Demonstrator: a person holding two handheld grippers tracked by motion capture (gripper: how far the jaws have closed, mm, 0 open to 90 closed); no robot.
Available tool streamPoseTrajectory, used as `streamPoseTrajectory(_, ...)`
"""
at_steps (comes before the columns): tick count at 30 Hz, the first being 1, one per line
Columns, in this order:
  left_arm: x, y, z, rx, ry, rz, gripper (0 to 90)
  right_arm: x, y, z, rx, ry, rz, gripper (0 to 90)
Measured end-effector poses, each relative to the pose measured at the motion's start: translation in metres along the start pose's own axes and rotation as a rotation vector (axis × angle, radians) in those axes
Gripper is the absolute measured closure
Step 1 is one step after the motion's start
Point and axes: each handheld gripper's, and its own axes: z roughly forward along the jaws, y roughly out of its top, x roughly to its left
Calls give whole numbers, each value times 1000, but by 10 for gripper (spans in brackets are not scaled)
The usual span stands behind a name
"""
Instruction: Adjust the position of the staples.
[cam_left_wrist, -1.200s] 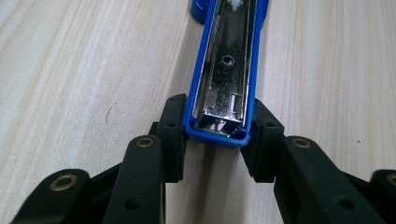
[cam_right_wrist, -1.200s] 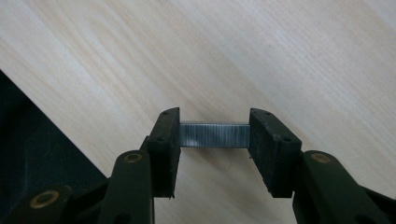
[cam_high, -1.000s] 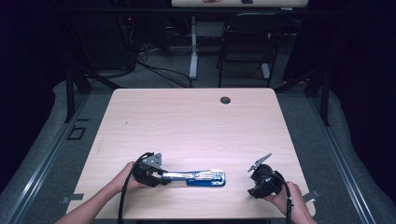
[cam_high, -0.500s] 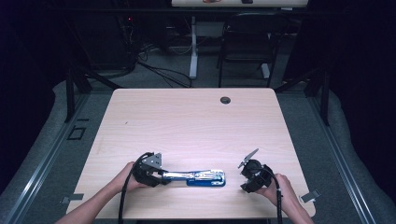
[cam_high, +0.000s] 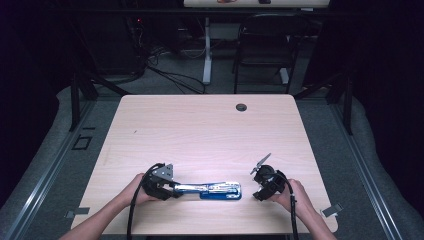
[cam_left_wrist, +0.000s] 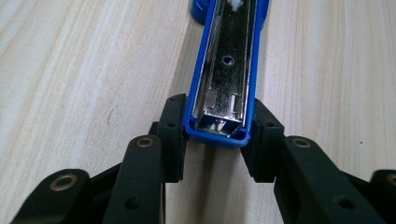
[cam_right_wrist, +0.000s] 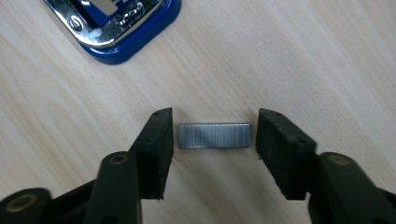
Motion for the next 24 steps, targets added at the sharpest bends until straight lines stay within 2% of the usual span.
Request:
streamPoseTrajectory(2,0,0,0,0,0,0,647,-2,0,-2,-37,16,41,384)
streamPoseTrajectory(4,0,0,0,0,0,1,647,-3,0,-4,-77,7,95,381)
streamPoseTrajectory(6,0,0,0,0,-1,0,647,-6,1,-6,-80,-22,142,376)
streamPoseTrajectory(7,0,0,0,0,-1,0,647,-6,1,-6,-87,-14,158,378)
streamPoseTrajectory(8,0,0,0,1,-3,0,647,-6,1,-5,-82,-35,166,379)
streamPoseTrajectory(10,1,0,0,6,-7,1,647,-6,1,-3,-70,-31,167,387)
streamPoseTrajectory(12,0,0,0,0,-1,-1,647,-5,1,-2,-44,-47,153,391)
streamPoseTrajectory(13,0,0,0,5,-5,1,647,-3,1,-1,-57,-42,163,396)
streamPoseTrajectory(14,0,0,-1,9,-2,3,647,-3,1,-2,-39,-52,146,399)
streamPoseTrajectory(17,0,1,0,9,-1,3,646,-1,2,-2,-40,-63,135,406)
streamPoseTrajectory(19,0,1,0,9,-1,3,647,-1,2,-3,-52,-56,141,396)
streamPoseTrajectory(21,0,0,0,0,0,1,647,-2,2,-4,-68,-68,155,386)
streamPoseTrajectory(22,0,0,0,3,2,1,646,-2,2,-3,-84,-64,176,384)
streamPoseTrajectory(23,0,1,0,9,-2,2,646,-2,2,-2,-86,-61,185,384)
streamPoseTrajectory(24,0,1,0,8,-1,3,647,-2,3,-2,-63,-70,171,386)
